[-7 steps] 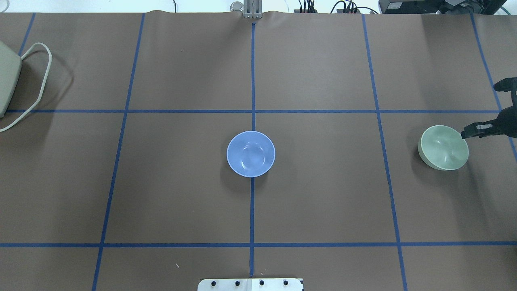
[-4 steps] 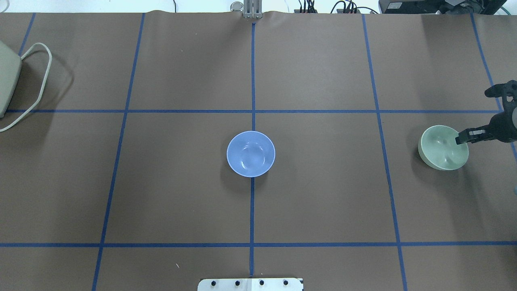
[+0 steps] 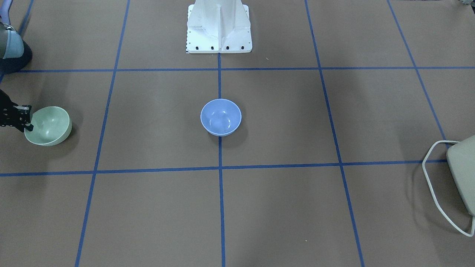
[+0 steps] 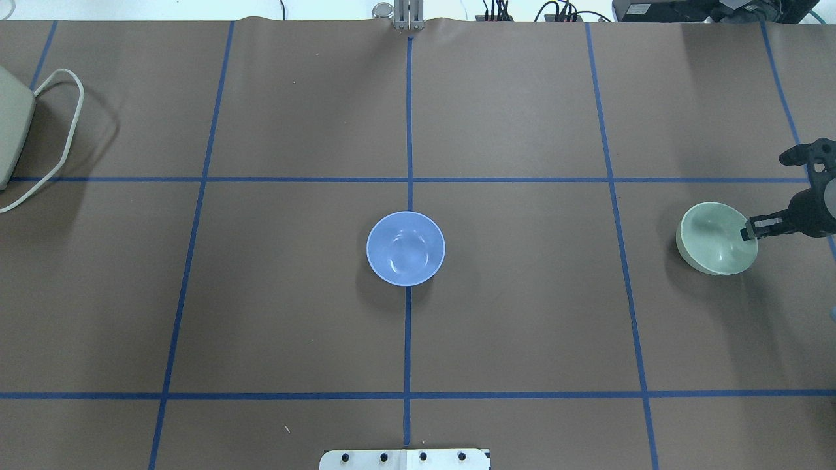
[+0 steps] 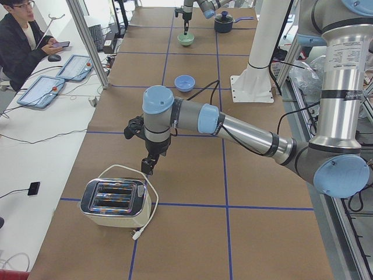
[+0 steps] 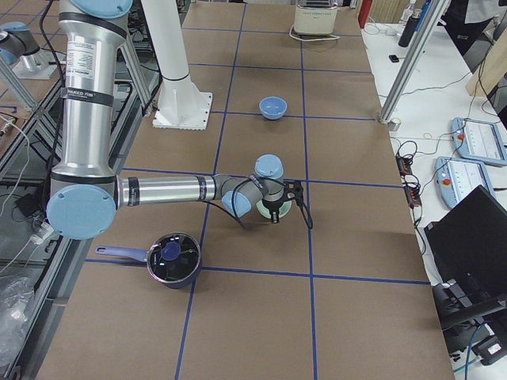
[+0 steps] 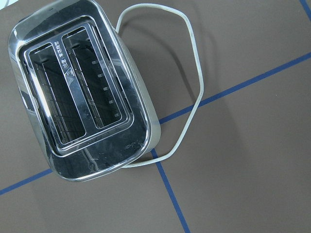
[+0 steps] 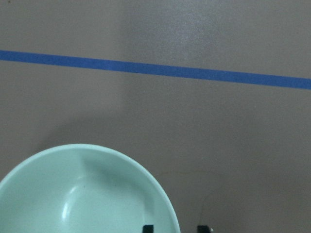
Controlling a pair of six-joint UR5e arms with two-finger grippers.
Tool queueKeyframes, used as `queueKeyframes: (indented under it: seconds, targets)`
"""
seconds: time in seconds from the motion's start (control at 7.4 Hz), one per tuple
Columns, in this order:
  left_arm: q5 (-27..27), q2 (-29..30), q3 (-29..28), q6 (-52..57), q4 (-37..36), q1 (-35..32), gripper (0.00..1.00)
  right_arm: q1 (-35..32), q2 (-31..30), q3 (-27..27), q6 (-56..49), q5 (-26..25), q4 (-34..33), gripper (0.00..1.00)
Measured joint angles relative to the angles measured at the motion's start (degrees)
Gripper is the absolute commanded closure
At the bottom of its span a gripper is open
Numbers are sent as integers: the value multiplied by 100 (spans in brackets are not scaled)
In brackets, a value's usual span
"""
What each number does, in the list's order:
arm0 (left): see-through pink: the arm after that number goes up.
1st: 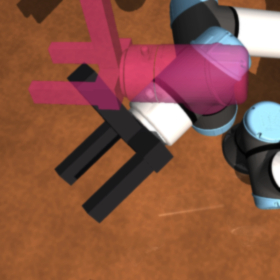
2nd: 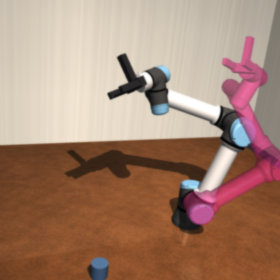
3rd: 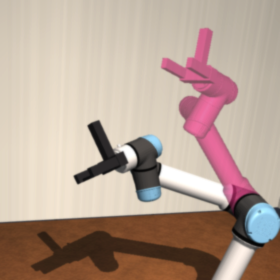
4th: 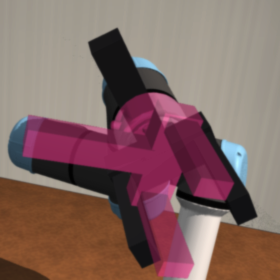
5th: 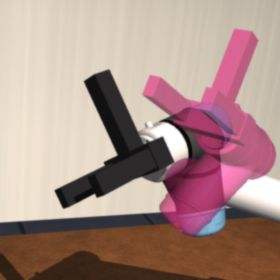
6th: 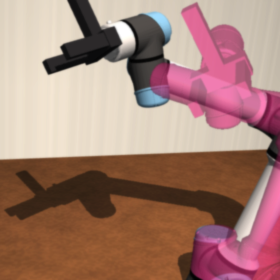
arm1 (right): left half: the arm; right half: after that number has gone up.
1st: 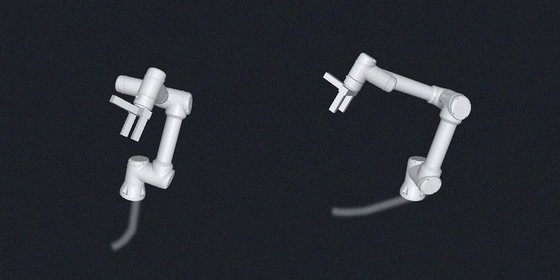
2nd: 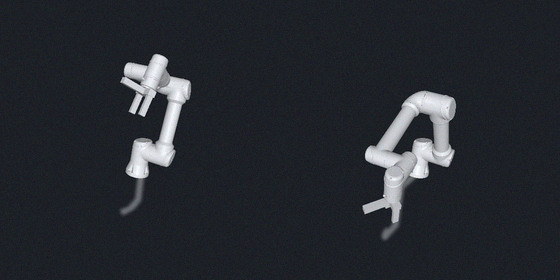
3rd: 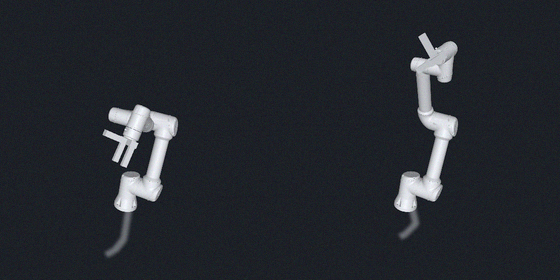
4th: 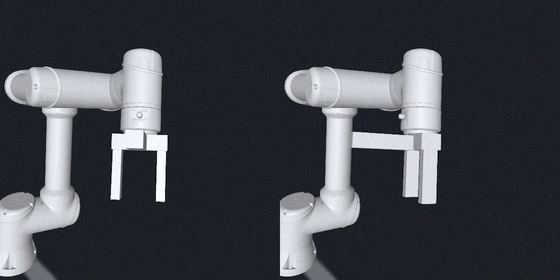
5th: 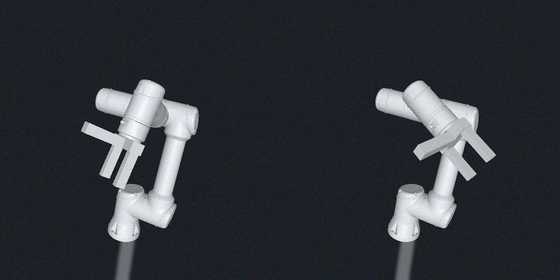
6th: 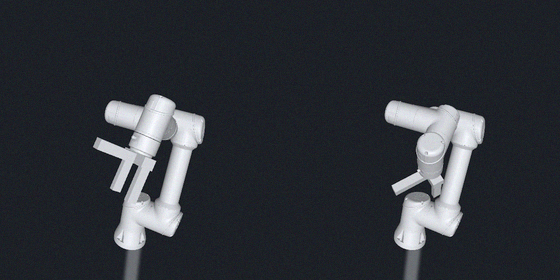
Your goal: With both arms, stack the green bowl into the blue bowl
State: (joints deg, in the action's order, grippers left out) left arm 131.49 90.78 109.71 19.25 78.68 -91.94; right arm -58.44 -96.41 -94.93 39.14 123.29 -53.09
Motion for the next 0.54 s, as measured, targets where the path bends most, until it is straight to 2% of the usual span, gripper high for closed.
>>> queueKeyframes:
  seconds: [0.27,0.54]
  targets:
    - [0,-1,-21,-9,4,0,1,-10,-2,-86,-25,15,-6,100]
    - [14,-99,-72,-233,2,6,1,-103,156,-261,33,272,-95,100]
